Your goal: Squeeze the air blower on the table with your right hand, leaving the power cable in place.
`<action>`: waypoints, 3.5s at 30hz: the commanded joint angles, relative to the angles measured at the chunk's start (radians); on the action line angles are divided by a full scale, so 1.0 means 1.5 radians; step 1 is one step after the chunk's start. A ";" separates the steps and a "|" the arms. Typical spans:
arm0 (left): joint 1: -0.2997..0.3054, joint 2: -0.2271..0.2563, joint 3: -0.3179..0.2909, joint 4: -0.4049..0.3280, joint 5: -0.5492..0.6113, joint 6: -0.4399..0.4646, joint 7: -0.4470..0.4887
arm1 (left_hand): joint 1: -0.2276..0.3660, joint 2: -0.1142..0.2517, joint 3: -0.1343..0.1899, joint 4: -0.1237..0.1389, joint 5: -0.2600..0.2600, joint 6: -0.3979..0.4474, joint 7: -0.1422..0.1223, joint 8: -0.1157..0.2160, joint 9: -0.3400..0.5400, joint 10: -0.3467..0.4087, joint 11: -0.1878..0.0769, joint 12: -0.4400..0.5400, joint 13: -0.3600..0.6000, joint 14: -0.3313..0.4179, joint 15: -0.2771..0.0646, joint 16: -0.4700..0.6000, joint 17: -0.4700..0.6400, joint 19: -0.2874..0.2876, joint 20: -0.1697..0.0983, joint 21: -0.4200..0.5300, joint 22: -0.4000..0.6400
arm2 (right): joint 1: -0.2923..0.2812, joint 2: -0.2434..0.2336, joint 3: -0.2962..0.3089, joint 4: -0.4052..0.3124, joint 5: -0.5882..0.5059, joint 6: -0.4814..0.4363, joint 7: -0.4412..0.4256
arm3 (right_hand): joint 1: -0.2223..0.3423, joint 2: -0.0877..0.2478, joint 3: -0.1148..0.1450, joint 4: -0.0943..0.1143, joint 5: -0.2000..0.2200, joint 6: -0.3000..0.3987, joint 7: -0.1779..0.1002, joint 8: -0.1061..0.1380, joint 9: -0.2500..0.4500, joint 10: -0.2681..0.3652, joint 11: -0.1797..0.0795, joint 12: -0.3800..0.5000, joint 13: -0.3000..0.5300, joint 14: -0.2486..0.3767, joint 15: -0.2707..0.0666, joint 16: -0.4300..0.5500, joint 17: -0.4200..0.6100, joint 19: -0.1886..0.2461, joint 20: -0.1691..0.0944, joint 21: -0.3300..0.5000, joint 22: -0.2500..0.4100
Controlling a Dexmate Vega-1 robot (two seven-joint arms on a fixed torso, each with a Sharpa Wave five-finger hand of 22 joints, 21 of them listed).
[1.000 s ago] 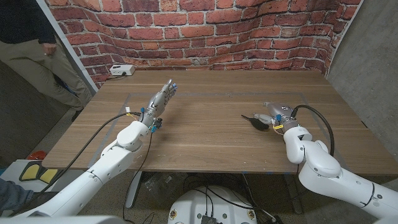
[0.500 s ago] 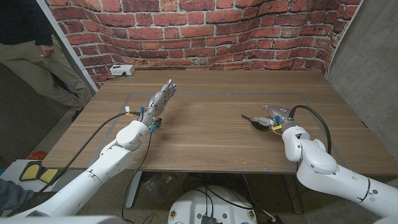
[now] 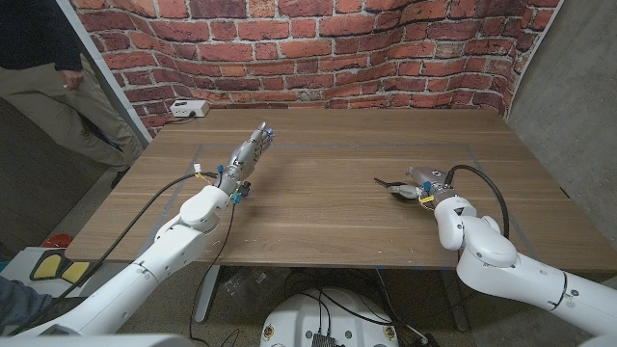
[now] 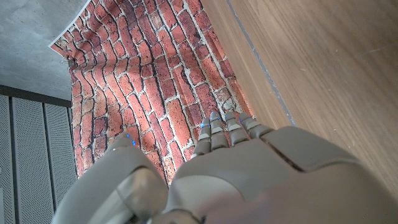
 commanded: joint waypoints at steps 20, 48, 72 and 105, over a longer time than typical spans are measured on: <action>-0.009 -0.005 0.005 0.014 -0.003 0.002 -0.004 | 0.001 0.004 -0.003 0.002 -0.005 0.008 0.000 0.001 0.002 0.013 -0.003 -0.002 0.003 0.011 0.000 0.002 0.002 0.000 0.007 0.000 0.003 | 0.032 0.017 -0.047 0.033 0.015 -0.018 -0.023 | 0.068 -0.001 0.023 0.001 0.006 0.047 -0.017 0.013 0.004 0.054 -0.018 0.011 0.000 0.051 -0.018 0.003 0.000 0.044 -0.016 0.008 0.003; -0.013 -0.007 0.009 0.014 -0.007 0.012 -0.005 | 0.003 0.007 -0.004 0.002 -0.007 0.011 -0.002 0.000 0.002 0.015 -0.003 -0.003 0.003 0.014 -0.002 0.002 0.002 0.000 0.011 0.000 0.003 | 0.041 0.031 -0.060 0.061 0.013 0.006 -0.051 | 0.156 0.011 0.064 0.008 0.004 0.161 -0.061 0.038 0.004 0.188 -0.070 0.030 -0.001 0.206 -0.071 0.014 0.003 0.167 -0.057 0.045 0.006; -0.020 -0.013 0.011 0.028 -0.013 0.008 -0.013 | 0.004 0.009 -0.006 0.002 -0.009 0.011 -0.005 -0.001 0.002 0.016 -0.006 -0.004 0.003 0.014 -0.003 0.001 0.002 0.001 0.018 0.000 0.003 | -0.007 0.030 -0.005 0.027 0.005 0.016 -0.135 | 0.194 0.028 0.088 0.008 0.002 0.210 -0.076 0.048 0.004 0.244 -0.086 0.032 -0.003 0.269 -0.097 0.014 0.004 0.216 -0.075 0.065 0.008; -0.010 -0.008 0.004 0.020 -0.017 -0.001 -0.013 | 0.006 0.012 -0.008 0.002 -0.011 0.014 -0.007 -0.001 0.002 0.020 -0.006 -0.003 0.003 0.018 -0.003 0.001 0.002 0.000 0.022 0.000 0.003 | -0.127 0.046 0.131 -0.028 -0.009 0.105 -0.317 | 0.204 0.031 0.095 0.009 -0.001 0.220 -0.076 0.047 0.003 0.253 -0.084 0.025 -0.003 0.292 -0.111 0.012 0.004 0.228 -0.089 0.073 0.009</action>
